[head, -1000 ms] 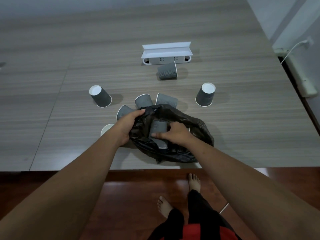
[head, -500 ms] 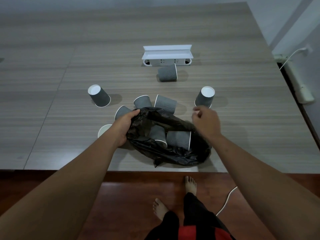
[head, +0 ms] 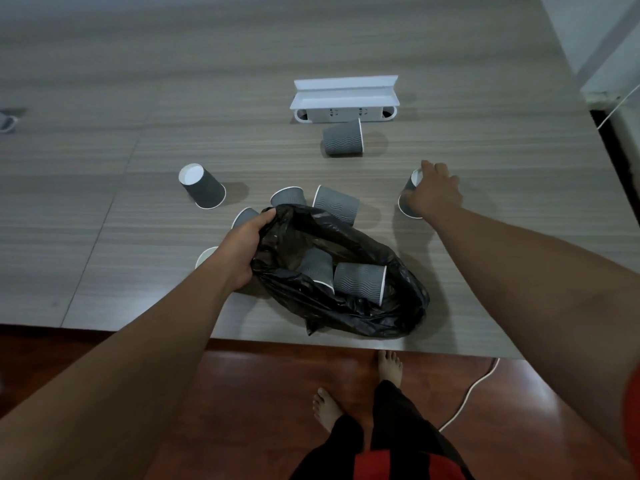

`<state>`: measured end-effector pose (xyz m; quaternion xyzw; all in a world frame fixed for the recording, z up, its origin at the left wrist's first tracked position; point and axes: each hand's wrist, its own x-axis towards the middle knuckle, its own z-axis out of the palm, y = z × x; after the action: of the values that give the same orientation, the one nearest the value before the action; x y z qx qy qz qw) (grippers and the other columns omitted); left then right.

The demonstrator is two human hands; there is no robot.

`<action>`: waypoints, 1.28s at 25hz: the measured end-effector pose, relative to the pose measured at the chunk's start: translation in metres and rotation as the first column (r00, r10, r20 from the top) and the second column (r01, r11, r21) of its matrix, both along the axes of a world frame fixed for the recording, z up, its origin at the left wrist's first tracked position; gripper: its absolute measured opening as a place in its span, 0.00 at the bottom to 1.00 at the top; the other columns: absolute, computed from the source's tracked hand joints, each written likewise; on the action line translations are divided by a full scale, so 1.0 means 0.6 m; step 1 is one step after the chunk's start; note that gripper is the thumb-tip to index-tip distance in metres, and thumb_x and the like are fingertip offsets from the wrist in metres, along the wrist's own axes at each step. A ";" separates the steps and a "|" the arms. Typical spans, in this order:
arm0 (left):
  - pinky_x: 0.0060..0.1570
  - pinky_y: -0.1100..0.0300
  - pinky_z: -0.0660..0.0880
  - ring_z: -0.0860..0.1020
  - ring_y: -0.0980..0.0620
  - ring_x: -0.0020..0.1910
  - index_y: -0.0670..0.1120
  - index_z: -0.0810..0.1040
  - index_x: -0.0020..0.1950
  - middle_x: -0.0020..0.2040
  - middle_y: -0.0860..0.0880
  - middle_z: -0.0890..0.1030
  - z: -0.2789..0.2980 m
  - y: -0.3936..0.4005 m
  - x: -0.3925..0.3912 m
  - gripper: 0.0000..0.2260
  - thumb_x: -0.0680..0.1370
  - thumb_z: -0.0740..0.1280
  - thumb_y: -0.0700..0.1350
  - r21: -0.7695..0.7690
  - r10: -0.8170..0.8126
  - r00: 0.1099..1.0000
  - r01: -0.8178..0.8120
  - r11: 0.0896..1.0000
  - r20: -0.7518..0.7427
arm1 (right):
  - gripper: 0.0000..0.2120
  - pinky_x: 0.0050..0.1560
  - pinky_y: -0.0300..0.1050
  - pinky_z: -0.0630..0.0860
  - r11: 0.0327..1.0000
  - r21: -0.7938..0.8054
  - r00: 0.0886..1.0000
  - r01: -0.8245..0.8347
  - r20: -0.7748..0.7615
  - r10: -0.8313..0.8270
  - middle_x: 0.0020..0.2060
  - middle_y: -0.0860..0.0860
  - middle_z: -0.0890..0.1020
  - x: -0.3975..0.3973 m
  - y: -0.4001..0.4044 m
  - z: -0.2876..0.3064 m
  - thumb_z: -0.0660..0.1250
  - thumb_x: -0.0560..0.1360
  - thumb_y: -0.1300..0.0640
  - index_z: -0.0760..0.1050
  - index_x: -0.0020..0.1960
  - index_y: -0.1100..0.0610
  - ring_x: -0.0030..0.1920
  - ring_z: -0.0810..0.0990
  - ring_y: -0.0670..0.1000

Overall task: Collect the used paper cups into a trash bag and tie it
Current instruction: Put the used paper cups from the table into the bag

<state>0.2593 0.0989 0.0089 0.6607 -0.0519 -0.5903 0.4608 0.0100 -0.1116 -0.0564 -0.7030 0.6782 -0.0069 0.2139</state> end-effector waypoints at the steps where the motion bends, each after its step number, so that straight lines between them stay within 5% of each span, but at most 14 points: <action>1: 0.55 0.47 0.79 0.84 0.43 0.49 0.44 0.84 0.55 0.51 0.42 0.86 -0.001 0.001 0.002 0.15 0.79 0.65 0.53 0.001 -0.001 1.000 0.001 1.000 -0.006 | 0.29 0.59 0.58 0.70 1.000 -0.025 1.000 0.009 0.028 -0.008 0.69 0.55 0.66 0.004 -0.001 -0.002 0.68 0.74 0.49 0.63 0.72 0.53 0.67 0.66 0.63; 5: 0.57 0.46 0.79 0.83 0.43 0.49 0.43 0.83 0.58 0.52 0.42 0.85 0.001 0.006 0.001 0.16 0.79 0.66 0.52 -0.004 0.006 1.000 -0.006 1.000 0.002 | 0.19 0.48 0.50 0.74 0.973 -0.151 0.906 0.175 0.412 -0.099 0.51 0.52 0.79 0.012 0.046 0.032 0.68 0.70 0.43 0.76 0.54 0.54 0.50 0.78 0.55; 9: 0.47 0.52 0.82 0.84 0.44 0.42 0.44 0.83 0.53 0.46 0.43 0.86 0.010 0.011 -0.002 0.13 0.79 0.66 0.52 0.006 0.014 1.000 -0.014 1.000 0.017 | 0.15 0.34 0.48 0.68 0.976 0.108 0.469 0.187 0.864 -0.185 0.25 0.43 0.75 0.013 0.173 0.075 0.67 0.71 0.44 0.76 0.29 0.50 0.32 0.72 0.49; 10: 0.47 0.52 0.82 0.84 0.44 0.43 0.44 0.83 0.55 0.47 0.43 0.86 0.011 0.012 -0.002 0.14 0.79 0.66 0.52 0.009 0.012 1.000 -0.012 1.000 0.015 | 0.14 0.33 0.45 0.68 0.968 0.205 0.354 0.145 0.902 -0.245 0.25 0.43 0.75 0.019 0.205 0.077 0.68 0.71 0.45 0.78 0.29 0.50 0.31 0.72 0.48; 12: 0.45 0.53 0.82 0.84 0.45 0.41 0.45 0.83 0.53 0.45 0.43 0.86 0.020 0.014 -0.004 0.13 0.79 0.66 0.52 0.006 -0.005 1.000 0.005 1.000 0.017 | 0.10 0.27 0.43 0.72 0.918 0.397 0.281 -0.018 0.883 -0.376 0.31 0.48 0.78 0.039 0.251 0.065 0.70 0.72 0.49 0.80 0.36 0.54 0.30 0.75 0.49; 14: 0.39 0.56 0.80 0.84 0.46 0.36 0.46 0.83 0.47 0.40 0.45 0.86 0.031 0.017 -0.006 0.12 0.79 0.66 0.52 -0.006 -0.040 0.999 0.040 0.999 0.024 | 0.05 0.32 0.47 0.81 0.806 0.555 0.325 -0.204 0.815 -0.479 0.40 0.54 0.81 0.063 0.278 0.042 0.71 0.74 0.55 0.78 0.46 0.57 0.36 0.81 0.52; 16: 0.36 0.59 0.80 0.84 0.47 0.34 0.46 0.83 0.45 0.39 0.45 0.86 0.044 0.021 -0.009 0.12 0.79 0.65 0.52 -0.014 -0.096 0.995 0.096 0.995 0.025 | 0.13 0.49 0.53 0.82 0.789 0.555 0.415 -0.263 0.804 -0.427 0.48 0.54 0.83 0.085 0.287 0.022 0.75 0.70 0.54 0.77 0.52 0.56 0.46 0.84 0.54; 19: 0.36 0.59 0.81 0.85 0.46 0.36 0.43 0.84 0.47 0.41 0.43 0.86 0.062 0.030 -0.013 0.14 0.80 0.63 0.50 0.001 -0.175 0.984 0.175 0.984 -0.001 | 0.23 0.59 0.44 0.77 0.892 0.306 0.633 -0.334 0.773 -0.028 0.54 0.46 0.83 0.107 0.288 0.014 0.76 0.68 0.43 0.79 0.60 0.49 0.55 0.82 0.46; 21: 0.36 0.60 0.81 0.85 0.46 0.37 0.42 0.83 0.49 0.42 0.43 0.86 0.070 0.038 -0.011 0.13 0.80 0.64 0.49 -0.010 -0.192 0.981 0.192 0.981 0.013 | 0.19 0.61 0.40 0.70 0.907 0.121 0.658 -0.404 0.727 0.197 0.58 0.46 0.82 0.113 0.292 0.019 0.69 0.75 0.43 0.79 0.63 0.50 0.60 0.77 0.46; 23: 0.35 0.60 0.81 0.85 0.47 0.37 0.43 0.83 0.51 0.42 0.44 0.86 0.072 0.046 -0.006 0.11 0.79 0.65 0.49 -0.031 -0.176 0.983 0.177 0.984 0.055 | 0.17 0.63 0.45 0.68 0.953 -0.136 0.678 -0.271 0.676 0.289 0.60 0.49 0.78 0.104 0.290 0.012 0.66 0.77 0.50 0.79 0.64 0.52 0.63 0.72 0.52; 25: 0.34 0.62 0.80 0.85 0.48 0.35 0.45 0.83 0.49 0.41 0.46 0.86 0.071 0.054 0.000 0.10 0.79 0.66 0.49 -0.033 -0.149 0.985 0.152 0.988 0.082 | 0.25 0.65 0.53 0.69 0.949 -0.294 0.837 -0.115 0.486 0.252 0.65 0.53 0.71 0.077 0.276 -0.006 0.67 0.72 0.56 0.72 0.69 0.52 0.64 0.68 0.55; 28: 0.33 0.62 0.80 0.84 0.49 0.34 0.46 0.83 0.46 0.39 0.47 0.86 0.066 0.061 0.010 0.10 0.79 0.65 0.50 -0.038 -0.103 0.993 0.105 0.994 0.066 | 0.29 0.64 0.56 0.69 0.996 -0.046 0.974 -0.082 0.209 0.090 0.67 0.56 0.71 0.035 0.239 -0.030 0.68 0.70 0.53 0.68 0.71 0.51 0.65 0.69 0.60; 29: 0.33 0.62 0.80 0.84 0.49 0.34 0.47 0.84 0.45 0.39 0.47 0.86 0.065 0.062 0.009 0.11 0.79 0.64 0.49 -0.048 -0.080 0.996 0.082 0.995 0.047 | 0.24 0.61 0.55 0.72 0.997 0.028 0.978 -0.077 0.197 0.071 0.63 0.58 0.77 0.027 0.230 -0.029 0.67 0.72 0.53 0.74 0.67 0.53 0.63 0.74 0.61; 32: 0.31 0.61 0.80 0.84 0.49 0.34 0.47 0.83 0.46 0.40 0.47 0.86 0.061 0.061 0.012 0.12 0.80 0.64 0.50 -0.053 -0.018 1.000 0.019 0.998 0.015 | 0.13 0.53 0.42 0.74 0.988 -0.153 0.899 0.021 0.434 0.048 0.49 0.56 0.86 0.011 0.215 -0.010 0.63 0.73 0.59 0.83 0.53 0.59 0.52 0.82 0.57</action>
<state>0.2667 0.1353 0.0453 0.6519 -0.0771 -0.5883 0.4723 0.0164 0.0172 -0.0625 -0.7025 0.6056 -0.2150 0.3058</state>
